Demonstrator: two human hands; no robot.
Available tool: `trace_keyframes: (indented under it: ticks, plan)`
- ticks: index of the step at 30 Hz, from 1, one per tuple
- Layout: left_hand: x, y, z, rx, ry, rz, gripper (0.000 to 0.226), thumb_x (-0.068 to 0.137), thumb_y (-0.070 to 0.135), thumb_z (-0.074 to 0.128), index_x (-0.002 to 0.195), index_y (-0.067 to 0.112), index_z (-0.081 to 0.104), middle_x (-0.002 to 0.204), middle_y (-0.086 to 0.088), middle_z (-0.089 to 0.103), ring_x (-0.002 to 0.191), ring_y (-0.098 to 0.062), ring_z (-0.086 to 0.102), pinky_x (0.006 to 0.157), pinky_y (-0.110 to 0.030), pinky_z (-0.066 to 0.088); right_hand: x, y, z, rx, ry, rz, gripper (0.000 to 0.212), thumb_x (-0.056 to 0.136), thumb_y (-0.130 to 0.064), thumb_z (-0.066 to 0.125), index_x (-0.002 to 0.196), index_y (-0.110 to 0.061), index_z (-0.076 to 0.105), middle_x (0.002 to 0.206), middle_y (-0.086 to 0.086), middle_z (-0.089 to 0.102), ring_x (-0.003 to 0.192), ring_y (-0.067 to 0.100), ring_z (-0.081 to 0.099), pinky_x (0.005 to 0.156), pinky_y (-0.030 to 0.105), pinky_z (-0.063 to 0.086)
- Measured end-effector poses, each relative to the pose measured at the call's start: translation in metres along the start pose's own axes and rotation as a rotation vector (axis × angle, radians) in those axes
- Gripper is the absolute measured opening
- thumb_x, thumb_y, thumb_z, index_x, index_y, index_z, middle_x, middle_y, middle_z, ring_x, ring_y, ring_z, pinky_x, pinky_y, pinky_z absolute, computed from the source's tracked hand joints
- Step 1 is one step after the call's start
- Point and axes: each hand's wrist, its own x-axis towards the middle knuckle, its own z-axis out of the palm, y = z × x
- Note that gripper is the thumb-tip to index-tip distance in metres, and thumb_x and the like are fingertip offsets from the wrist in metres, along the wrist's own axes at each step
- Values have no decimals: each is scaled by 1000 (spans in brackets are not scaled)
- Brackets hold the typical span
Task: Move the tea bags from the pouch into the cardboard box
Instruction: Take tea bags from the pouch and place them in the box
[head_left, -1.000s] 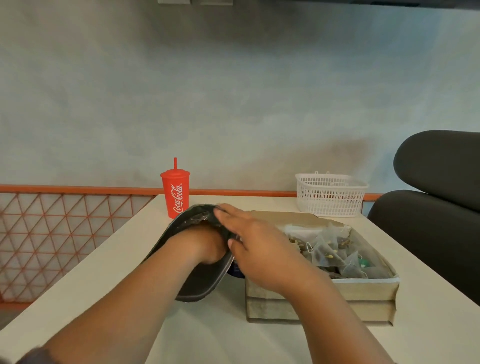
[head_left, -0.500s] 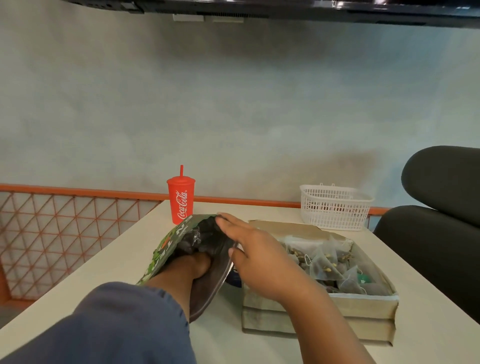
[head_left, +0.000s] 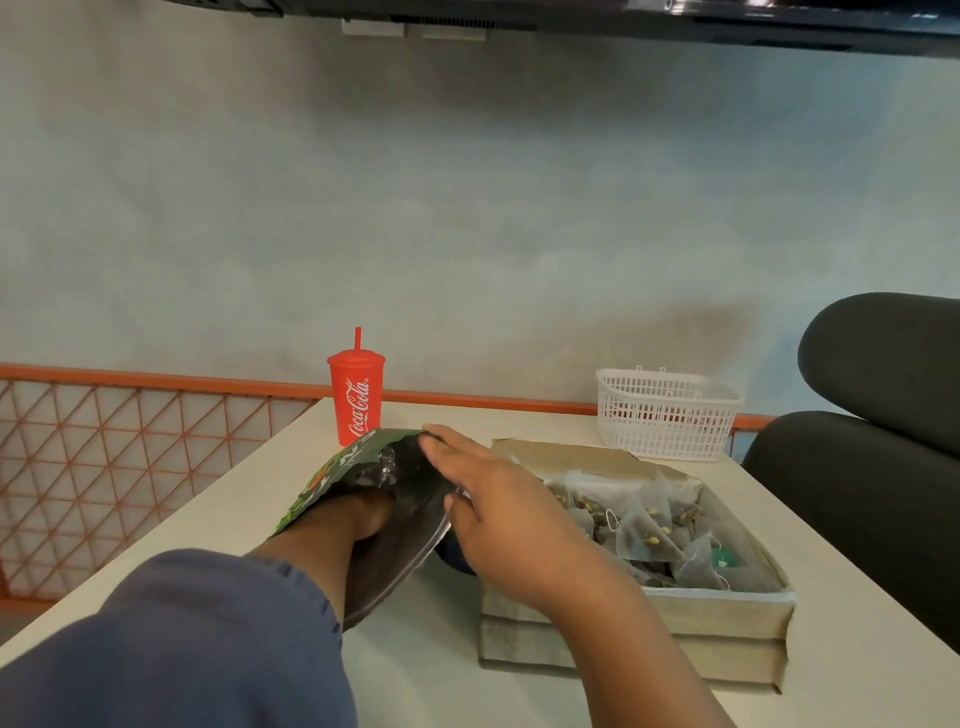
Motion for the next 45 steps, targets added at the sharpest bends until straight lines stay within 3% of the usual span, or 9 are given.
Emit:
trace_keyframes:
  ticks: [7,12,16,21,25,29,33,38,45]
  plan:
    - [2,11,3,37,-21,148,62,86,52,39,141,23,34,145,-7,36,132,-28,33,111,-44,25,0,4,-1,29,49,3,54,95,-7,41,144,-26,32,151,-20,22,136,0,24,97,0,9]
    - [-41,49,-12,270,131,235,40,98,18,34,137,10,38,140,-11,42,129,-25,41,107,-35,32,-1,10,-6,26,57,16,54,95,-7,41,144,-25,30,151,-16,24,137,3,22,99,3,9]
    - [-91,58,-30,415,236,316,27,95,16,40,113,6,57,117,-9,59,108,-26,57,84,-29,44,0,16,-10,52,93,43,53,95,-6,42,144,-23,31,150,-14,27,137,5,25,101,5,11]
    - [-148,54,-67,130,280,456,20,93,27,51,94,23,70,87,0,65,78,-15,57,57,-18,38,1,27,-12,67,126,79,54,94,-6,43,144,-22,31,151,-12,26,138,3,22,104,7,12]
    - [-167,35,-85,-408,368,553,21,81,36,64,62,36,72,59,0,67,57,-9,59,58,-25,43,1,31,-13,94,148,94,54,94,-6,43,144,-23,31,151,-13,26,138,2,23,104,7,13]
    - [-157,25,-82,-715,423,553,13,73,38,74,62,31,73,65,-15,66,60,-15,54,70,-35,50,1,32,-8,77,137,98,53,94,-7,44,143,-23,32,150,-14,29,137,1,23,101,3,11]
    - [-159,26,-83,-795,499,582,14,73,34,71,62,43,72,55,7,66,49,1,55,67,-30,52,1,24,-2,-22,68,72,50,94,-9,45,142,-21,36,150,-12,29,136,2,24,92,-7,5]
    - [-150,25,-76,-799,521,606,12,66,28,77,65,40,73,63,14,69,57,1,60,62,-22,46,0,9,12,-115,-105,78,43,94,-16,47,137,-21,44,150,-9,30,124,18,45,108,30,32]
    - [-141,29,-68,-808,513,597,29,72,3,75,60,28,67,57,16,66,50,3,56,54,-6,46,0,13,20,-127,-194,126,29,89,-16,49,111,-19,66,122,-2,60,109,18,55,98,34,44]
